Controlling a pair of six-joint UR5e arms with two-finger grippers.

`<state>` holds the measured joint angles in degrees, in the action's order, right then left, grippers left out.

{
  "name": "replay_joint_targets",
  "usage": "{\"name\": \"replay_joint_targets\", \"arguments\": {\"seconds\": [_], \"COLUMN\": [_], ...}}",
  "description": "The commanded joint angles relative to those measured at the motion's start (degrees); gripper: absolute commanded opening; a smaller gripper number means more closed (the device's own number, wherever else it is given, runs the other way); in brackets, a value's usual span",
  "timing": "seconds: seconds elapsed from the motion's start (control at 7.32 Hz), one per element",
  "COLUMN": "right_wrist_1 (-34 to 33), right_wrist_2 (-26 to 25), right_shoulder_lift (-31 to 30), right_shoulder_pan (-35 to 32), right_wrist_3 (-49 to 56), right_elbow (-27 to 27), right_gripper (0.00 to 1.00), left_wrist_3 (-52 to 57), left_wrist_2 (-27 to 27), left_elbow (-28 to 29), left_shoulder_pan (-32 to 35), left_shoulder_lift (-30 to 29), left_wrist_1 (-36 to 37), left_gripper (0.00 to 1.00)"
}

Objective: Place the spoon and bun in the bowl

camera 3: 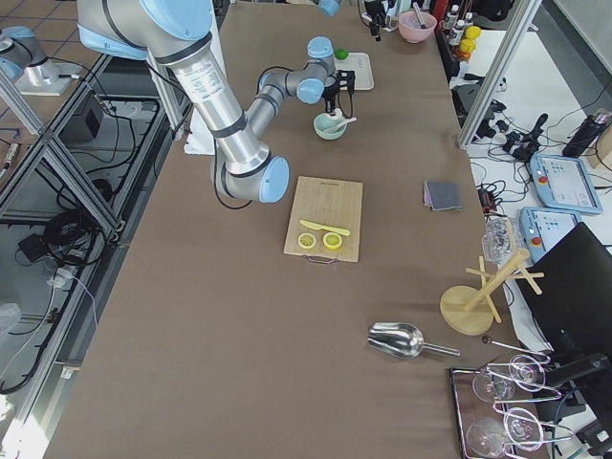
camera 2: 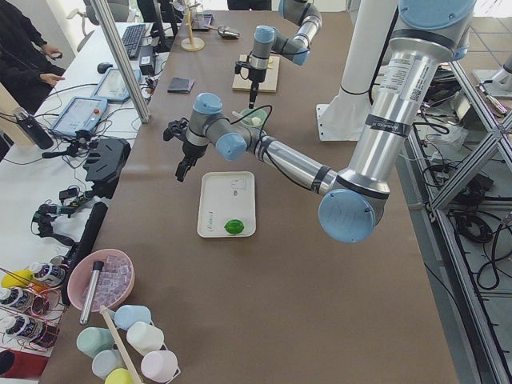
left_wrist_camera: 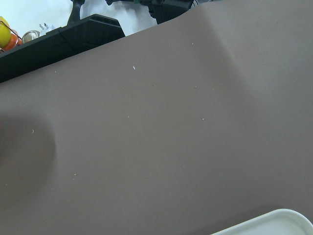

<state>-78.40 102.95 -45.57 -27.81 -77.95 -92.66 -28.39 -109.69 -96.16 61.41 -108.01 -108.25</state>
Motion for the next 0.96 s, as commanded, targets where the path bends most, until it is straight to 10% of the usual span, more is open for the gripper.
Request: {"name": "replay_joint_targets", "arguments": {"seconds": [0.0,0.41,0.82], "right_wrist_1": [-0.5,-0.5,-1.1], "right_wrist_2": [1.9,9.1,18.6], "right_shoulder_lift": [-0.8,-18.4,-26.7], "right_shoulder_pan": [-2.7,-14.7,-31.3], "right_wrist_3": [1.6,20.4,38.3], "right_elbow": [-0.2,-10.3,-8.1], "right_gripper": [1.00,1.00,1.00], "left_wrist_3": [0.1,0.1,0.2], "left_wrist_2": [0.0,0.3,-1.0], "left_elbow": [-0.1,-1.7,-1.0], "left_shoulder_pan": [-0.1,-0.2,0.2], "left_shoulder_lift": [-0.2,-0.2,0.3], "left_wrist_1": [0.0,0.7,0.8], "left_gripper": [0.99,0.99,0.99]}}
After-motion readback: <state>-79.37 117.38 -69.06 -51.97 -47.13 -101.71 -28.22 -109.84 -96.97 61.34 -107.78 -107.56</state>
